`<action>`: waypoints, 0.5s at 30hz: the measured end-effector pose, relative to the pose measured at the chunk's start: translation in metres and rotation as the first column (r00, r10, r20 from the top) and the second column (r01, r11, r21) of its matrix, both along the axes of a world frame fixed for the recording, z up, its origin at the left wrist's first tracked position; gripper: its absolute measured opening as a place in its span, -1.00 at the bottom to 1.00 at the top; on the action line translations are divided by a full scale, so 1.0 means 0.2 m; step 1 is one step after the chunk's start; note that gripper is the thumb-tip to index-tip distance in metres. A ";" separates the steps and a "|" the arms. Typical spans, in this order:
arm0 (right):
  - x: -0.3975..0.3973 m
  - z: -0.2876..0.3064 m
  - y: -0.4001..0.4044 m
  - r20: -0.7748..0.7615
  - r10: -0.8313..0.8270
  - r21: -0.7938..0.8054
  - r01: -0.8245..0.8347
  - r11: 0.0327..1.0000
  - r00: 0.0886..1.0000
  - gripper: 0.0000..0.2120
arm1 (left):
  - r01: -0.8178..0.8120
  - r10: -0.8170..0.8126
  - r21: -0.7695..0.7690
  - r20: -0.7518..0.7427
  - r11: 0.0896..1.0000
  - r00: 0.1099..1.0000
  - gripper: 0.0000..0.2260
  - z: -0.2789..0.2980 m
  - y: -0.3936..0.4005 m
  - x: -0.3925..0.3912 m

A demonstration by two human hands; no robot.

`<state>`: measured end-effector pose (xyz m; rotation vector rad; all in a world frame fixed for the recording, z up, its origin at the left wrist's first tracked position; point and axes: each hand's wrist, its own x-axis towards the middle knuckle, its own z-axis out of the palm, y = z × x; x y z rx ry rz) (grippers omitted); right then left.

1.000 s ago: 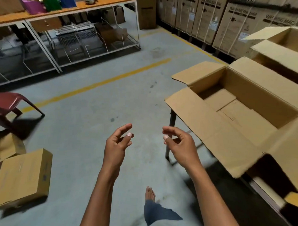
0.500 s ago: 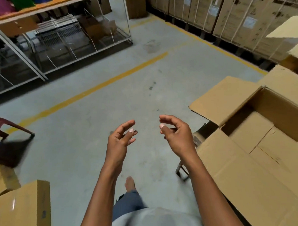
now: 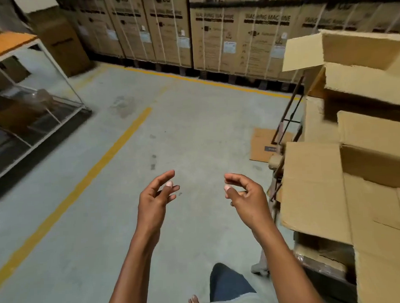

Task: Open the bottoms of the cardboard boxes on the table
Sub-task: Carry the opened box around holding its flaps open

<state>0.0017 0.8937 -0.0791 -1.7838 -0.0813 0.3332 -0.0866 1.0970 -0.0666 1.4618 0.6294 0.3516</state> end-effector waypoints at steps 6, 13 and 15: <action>0.41 -0.05 0.19 -0.035 -0.224 0.007 0.225 0.974 0.974 -0.75 | 0.256 -0.256 -0.007 -0.011 0.967 0.967 -0.76 -0.05 0.23 0.64; 1.09 -0.05 0.43 -0.059 -0.383 0.056 0.387 0.921 0.922 -0.78 | 0.384 -0.384 -0.016 0.031 0.923 0.923 -0.77 0.01 0.48 1.36; 1.31 -0.02 0.51 -0.060 -0.392 0.068 0.396 0.916 0.918 -0.78 | 0.383 -0.383 -0.014 0.024 0.924 0.924 -0.78 0.01 0.59 1.55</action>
